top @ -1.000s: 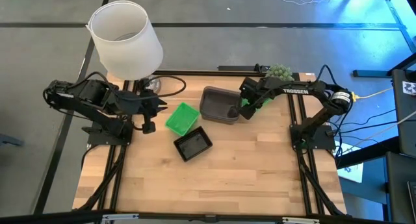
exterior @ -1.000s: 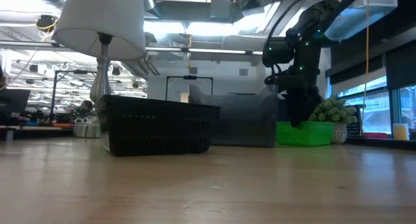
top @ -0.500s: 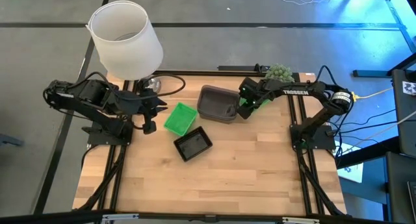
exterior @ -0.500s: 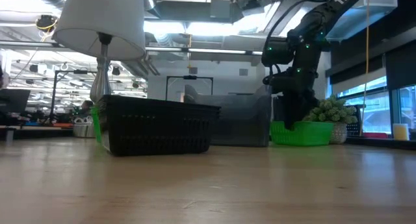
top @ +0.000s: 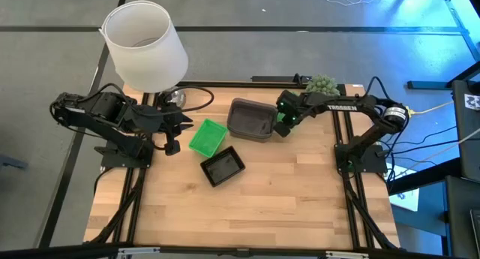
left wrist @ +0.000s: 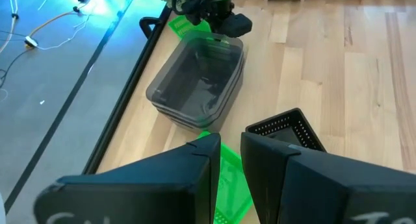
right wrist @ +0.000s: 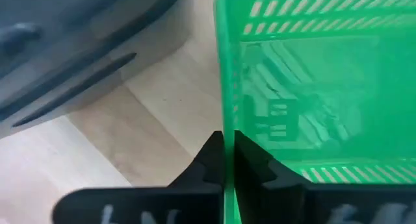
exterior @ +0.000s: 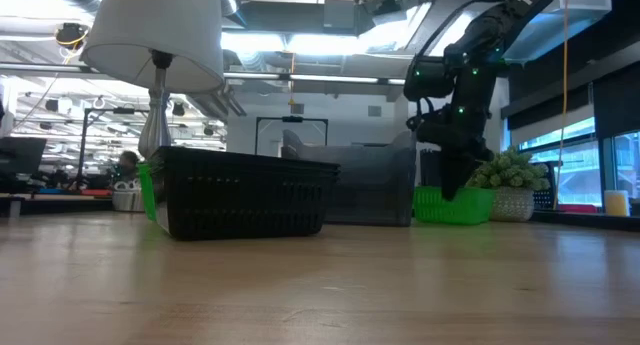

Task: Stack baskets by color
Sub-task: Stack the right green basket on top of the left green basket

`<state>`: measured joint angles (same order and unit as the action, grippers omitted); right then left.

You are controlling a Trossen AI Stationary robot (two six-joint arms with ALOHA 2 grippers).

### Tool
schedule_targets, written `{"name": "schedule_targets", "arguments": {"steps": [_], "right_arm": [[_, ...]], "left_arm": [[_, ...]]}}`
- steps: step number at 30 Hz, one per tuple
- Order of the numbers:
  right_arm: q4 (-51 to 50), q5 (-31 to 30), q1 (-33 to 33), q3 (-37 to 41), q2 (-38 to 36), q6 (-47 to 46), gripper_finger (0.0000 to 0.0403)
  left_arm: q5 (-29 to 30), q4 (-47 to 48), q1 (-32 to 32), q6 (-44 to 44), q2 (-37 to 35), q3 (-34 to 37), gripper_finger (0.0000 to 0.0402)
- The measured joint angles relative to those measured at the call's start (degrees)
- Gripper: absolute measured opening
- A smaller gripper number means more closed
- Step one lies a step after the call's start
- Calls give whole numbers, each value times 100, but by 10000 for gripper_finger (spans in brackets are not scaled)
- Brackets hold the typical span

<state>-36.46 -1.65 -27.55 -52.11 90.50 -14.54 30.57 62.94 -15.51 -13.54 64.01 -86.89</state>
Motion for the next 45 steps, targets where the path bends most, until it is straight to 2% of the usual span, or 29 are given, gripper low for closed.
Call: {"name": "schedule_targets", "arguments": {"steps": [8, 16, 21, 27, 34, 37, 41, 43, 45], "right_arm": [[-582, -758, 81, 14, -622, -282, 6], [-1059, -703, 453, -263, -1165, -574, 6], [-1444, -988, 881, -922, -1246, -635, 6], [-1946, -1381, 1557, -2097, -1248, -915, 6], [-1649, -1929, 2420, -3466, -938, -906, 6], [-877, -1685, 2711, -3783, -649, -625, 6], [403, -382, 2999, -4032, -26, 39, 6], [603, -10, 3089, -4232, 357, 144, 6], [644, 42, 3138, -4473, 748, 164, 6]], "left_arm": [[-1, 6, 0, 9, 0, 2, 54], [0, 8, 0, 13, 2, 2, 54], [0, 19, 0, 15, 2, 2, 54], [2, 67, 0, 15, 2, 2, 54], [2, 67, 0, 15, 2, 2, 54], [2, 79, -2, 15, 2, 2, 54], [2, 93, -2, 17, 2, 2, 54], [2, 94, -2, 115, 2, 2, 54], [2, 94, -3, 293, -2, 2, 54]]}}
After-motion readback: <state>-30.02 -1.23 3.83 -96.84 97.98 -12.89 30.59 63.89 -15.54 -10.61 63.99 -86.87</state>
